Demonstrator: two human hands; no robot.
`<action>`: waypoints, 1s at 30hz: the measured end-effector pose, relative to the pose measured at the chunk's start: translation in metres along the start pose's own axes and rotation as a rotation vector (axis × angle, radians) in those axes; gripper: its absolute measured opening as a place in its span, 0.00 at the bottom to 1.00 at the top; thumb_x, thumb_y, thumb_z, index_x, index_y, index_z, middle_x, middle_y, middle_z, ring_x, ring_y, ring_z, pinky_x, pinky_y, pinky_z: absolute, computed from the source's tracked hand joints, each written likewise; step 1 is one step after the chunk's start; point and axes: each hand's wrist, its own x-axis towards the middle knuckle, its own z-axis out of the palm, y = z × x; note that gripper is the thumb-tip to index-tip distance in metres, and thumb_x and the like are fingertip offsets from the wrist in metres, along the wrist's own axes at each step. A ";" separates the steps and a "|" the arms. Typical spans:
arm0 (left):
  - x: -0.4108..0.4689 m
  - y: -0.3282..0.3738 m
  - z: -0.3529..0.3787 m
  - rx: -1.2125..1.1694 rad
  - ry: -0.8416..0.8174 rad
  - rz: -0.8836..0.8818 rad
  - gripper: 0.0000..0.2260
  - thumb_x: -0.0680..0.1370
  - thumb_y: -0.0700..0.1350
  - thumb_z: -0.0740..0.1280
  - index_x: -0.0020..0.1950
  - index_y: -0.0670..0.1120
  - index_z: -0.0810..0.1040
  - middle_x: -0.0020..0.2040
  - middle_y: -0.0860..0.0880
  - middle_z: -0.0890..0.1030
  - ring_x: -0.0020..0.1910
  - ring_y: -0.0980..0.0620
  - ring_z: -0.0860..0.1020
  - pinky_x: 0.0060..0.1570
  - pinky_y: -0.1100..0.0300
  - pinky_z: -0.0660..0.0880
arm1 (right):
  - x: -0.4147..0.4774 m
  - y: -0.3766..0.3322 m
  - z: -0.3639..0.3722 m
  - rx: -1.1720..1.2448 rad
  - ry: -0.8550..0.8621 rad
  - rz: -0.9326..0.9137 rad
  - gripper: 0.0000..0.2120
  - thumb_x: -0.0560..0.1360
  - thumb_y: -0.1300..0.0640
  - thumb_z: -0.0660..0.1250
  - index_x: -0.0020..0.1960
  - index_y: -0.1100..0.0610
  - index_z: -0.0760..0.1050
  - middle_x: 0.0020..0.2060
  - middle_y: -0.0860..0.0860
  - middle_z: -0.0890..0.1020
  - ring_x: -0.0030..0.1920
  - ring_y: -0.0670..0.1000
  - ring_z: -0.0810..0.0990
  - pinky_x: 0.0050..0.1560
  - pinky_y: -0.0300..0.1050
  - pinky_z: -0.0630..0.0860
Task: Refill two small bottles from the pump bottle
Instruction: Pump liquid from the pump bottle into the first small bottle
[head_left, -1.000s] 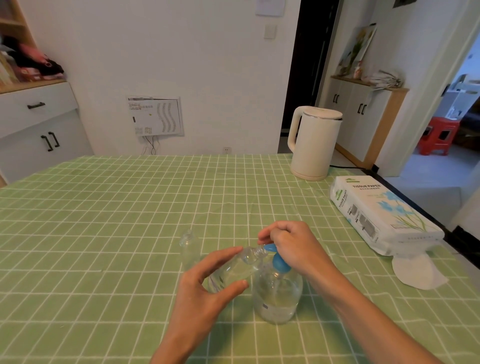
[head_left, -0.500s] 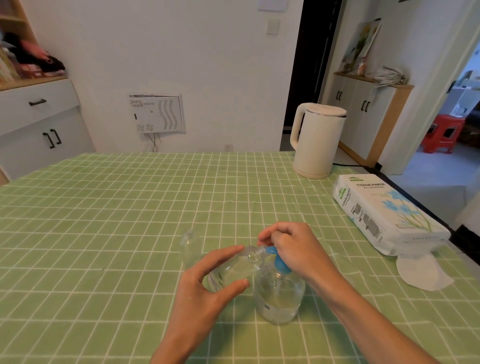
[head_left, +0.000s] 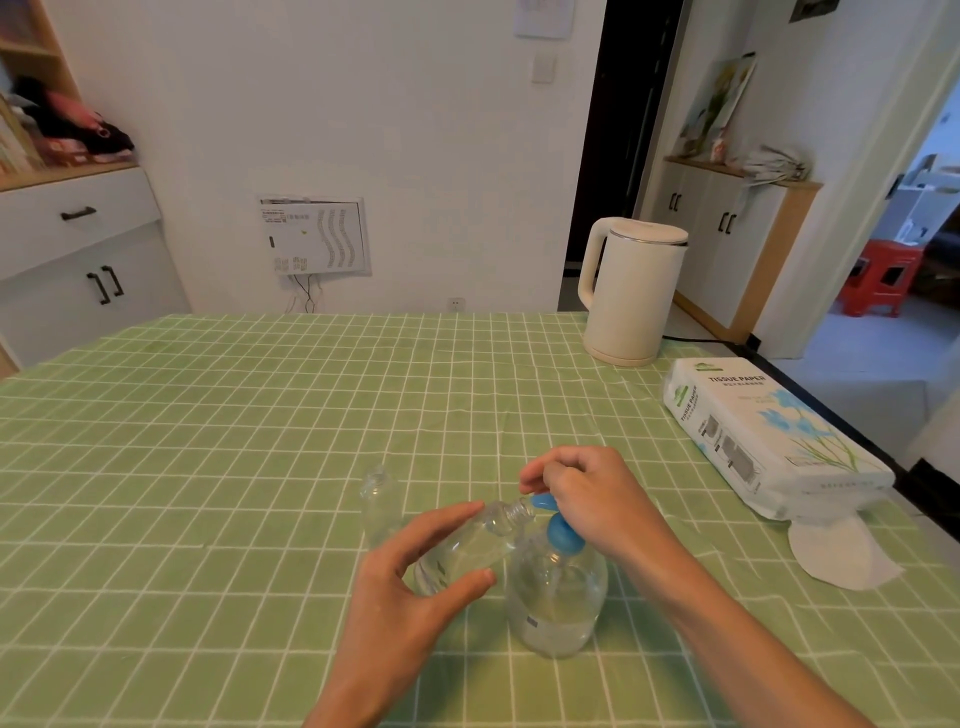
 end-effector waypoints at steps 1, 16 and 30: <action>0.000 0.000 0.000 -0.002 0.002 -0.001 0.23 0.69 0.51 0.80 0.63 0.64 0.83 0.61 0.61 0.86 0.64 0.59 0.83 0.64 0.71 0.74 | 0.000 0.000 0.000 0.006 0.000 -0.001 0.19 0.80 0.64 0.61 0.41 0.50 0.86 0.40 0.44 0.89 0.50 0.43 0.87 0.56 0.42 0.81; -0.002 0.001 0.000 -0.010 -0.003 -0.013 0.23 0.68 0.52 0.80 0.63 0.64 0.83 0.61 0.61 0.86 0.64 0.60 0.83 0.62 0.73 0.74 | -0.003 -0.002 0.000 -0.011 -0.011 0.008 0.19 0.81 0.64 0.60 0.43 0.51 0.86 0.43 0.46 0.89 0.52 0.45 0.86 0.57 0.42 0.80; 0.001 0.001 0.002 -0.034 0.006 -0.023 0.23 0.68 0.52 0.80 0.62 0.63 0.84 0.61 0.60 0.86 0.63 0.60 0.83 0.61 0.73 0.75 | -0.003 0.004 0.006 0.030 -0.001 0.034 0.19 0.80 0.66 0.60 0.42 0.51 0.86 0.41 0.45 0.89 0.50 0.45 0.87 0.55 0.42 0.80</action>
